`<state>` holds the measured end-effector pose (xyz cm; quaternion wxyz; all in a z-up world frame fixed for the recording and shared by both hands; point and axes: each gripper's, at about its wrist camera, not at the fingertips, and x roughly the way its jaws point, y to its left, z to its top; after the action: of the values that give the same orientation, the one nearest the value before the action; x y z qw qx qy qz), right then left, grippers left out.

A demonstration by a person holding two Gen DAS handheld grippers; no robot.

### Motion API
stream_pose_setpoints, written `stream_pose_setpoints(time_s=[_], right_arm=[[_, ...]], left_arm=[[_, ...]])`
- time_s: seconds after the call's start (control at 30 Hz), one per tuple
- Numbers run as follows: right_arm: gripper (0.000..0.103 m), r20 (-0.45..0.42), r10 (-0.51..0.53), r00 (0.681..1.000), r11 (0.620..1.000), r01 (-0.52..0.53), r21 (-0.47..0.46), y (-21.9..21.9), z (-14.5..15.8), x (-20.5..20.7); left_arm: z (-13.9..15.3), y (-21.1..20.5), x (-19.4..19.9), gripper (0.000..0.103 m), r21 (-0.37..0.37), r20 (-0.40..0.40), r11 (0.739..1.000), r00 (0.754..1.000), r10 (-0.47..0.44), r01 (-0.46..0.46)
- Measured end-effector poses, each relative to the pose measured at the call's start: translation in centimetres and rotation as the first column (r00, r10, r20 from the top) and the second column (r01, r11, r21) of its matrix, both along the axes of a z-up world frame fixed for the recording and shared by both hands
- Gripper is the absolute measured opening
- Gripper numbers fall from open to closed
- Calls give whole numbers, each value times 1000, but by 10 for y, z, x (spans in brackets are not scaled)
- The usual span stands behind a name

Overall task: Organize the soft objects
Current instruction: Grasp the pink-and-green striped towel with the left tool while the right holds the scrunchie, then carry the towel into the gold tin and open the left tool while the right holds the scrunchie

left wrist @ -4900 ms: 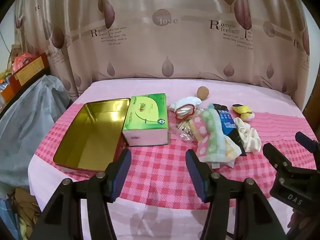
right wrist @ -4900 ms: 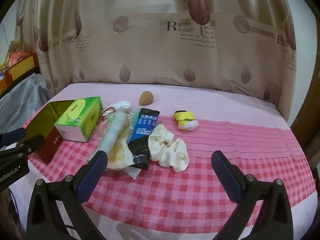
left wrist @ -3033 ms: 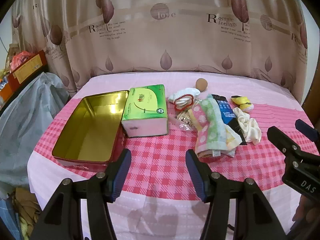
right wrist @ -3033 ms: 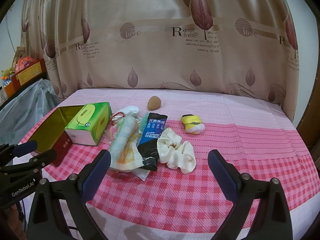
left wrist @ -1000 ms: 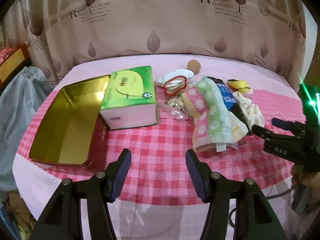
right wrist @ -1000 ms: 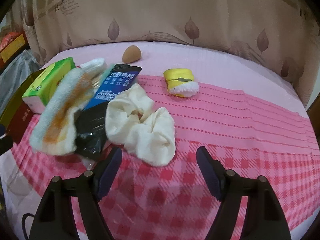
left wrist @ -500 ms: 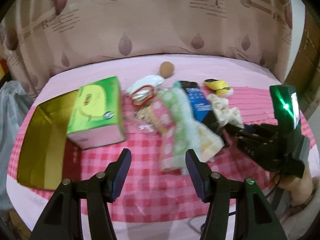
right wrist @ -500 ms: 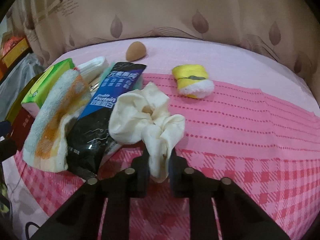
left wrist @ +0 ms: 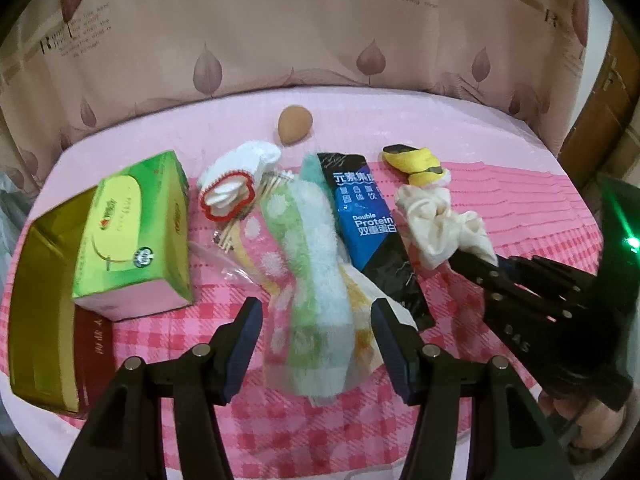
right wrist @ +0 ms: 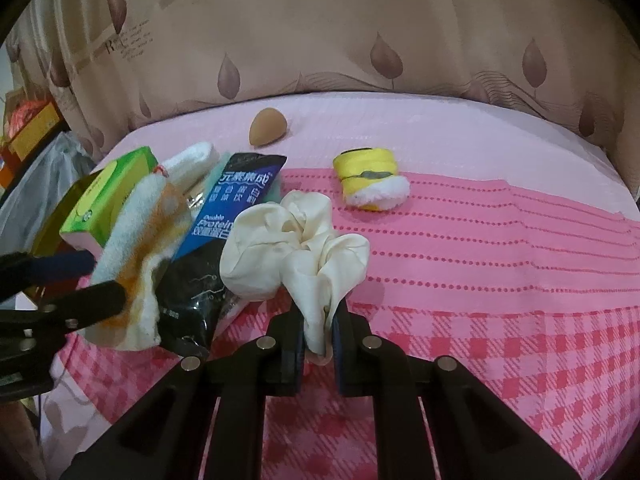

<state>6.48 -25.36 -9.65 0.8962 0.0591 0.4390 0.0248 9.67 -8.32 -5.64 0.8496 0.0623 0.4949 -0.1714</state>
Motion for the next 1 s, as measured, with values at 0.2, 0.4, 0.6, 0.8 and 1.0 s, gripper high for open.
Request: stream_pose_setpoints(time_s=[0.2, 0.4, 0.6, 0.8, 1.0], right_arm=[[10, 20, 1, 1000, 1000, -1, 12, 1, 6, -2], [10, 21, -6, 1000, 1000, 6, 26, 0, 6, -2], [10, 23, -10, 1000, 1000, 9, 21, 0, 6, -3], [10, 22, -11, 1000, 1000, 11, 10, 2, 6, -1], [10, 24, -16, 1000, 1000, 17, -3, 3, 5, 0]], left_arm=[[-11, -2, 16, 58, -12, -38, 1000, 999, 9, -10], [-13, 0, 19, 20, -36, -57, 999, 998, -7, 5], [4, 6, 8, 18, -36, -12, 999, 999, -42, 41], [24, 28, 0, 18, -37, 36, 999, 999, -33, 35], [39, 65, 0, 18, -25, 80, 999, 996, 27, -25]])
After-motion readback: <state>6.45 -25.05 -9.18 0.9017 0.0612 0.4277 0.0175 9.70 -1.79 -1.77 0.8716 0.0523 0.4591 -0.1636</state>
